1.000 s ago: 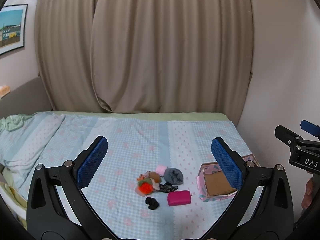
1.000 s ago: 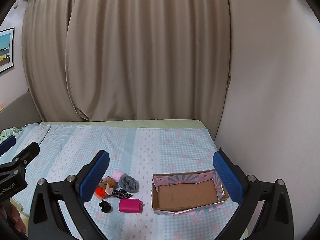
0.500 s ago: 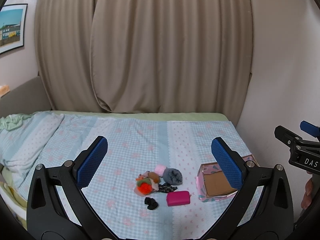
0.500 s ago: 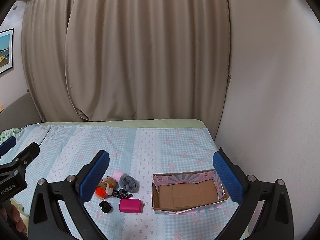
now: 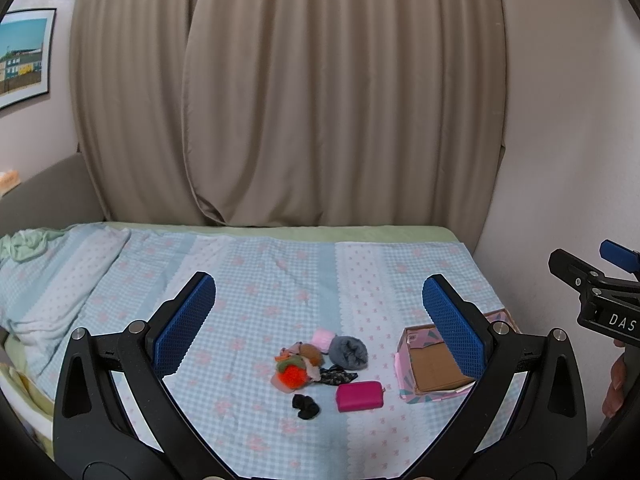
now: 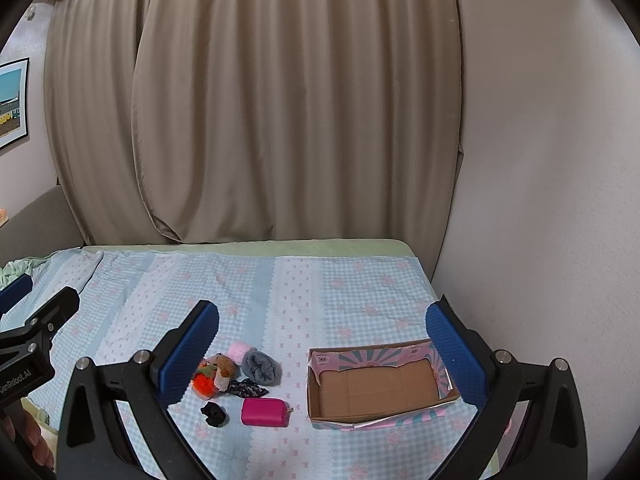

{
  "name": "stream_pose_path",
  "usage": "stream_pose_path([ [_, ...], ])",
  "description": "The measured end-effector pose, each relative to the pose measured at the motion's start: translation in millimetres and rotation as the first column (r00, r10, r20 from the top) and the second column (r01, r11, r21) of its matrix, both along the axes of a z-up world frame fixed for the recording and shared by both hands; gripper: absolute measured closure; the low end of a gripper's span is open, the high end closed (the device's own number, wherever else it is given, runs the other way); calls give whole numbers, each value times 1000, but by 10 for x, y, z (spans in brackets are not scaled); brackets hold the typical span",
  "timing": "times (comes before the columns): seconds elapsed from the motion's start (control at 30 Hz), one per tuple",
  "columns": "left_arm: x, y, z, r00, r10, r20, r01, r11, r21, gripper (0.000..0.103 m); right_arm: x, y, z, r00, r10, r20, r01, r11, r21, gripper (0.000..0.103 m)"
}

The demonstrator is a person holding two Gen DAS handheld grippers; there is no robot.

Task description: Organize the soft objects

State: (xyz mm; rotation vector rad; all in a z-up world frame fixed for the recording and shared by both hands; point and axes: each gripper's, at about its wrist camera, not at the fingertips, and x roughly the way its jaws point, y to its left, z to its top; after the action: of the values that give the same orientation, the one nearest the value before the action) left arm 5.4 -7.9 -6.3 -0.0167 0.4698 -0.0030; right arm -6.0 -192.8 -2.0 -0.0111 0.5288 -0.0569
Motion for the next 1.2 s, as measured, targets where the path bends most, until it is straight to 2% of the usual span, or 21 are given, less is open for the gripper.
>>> stream_pose_path([
  [0.87, 23, 22, 7, 1000, -11, 6, 11, 1000, -2, 0, 27, 37, 3, 1000, 10, -4, -10, 1000, 1, 0],
  [1.2, -7, 117, -106, 997, 75, -10, -75, 996, -43, 0, 129, 15, -54, 996, 84, -23, -83, 996, 6, 0],
])
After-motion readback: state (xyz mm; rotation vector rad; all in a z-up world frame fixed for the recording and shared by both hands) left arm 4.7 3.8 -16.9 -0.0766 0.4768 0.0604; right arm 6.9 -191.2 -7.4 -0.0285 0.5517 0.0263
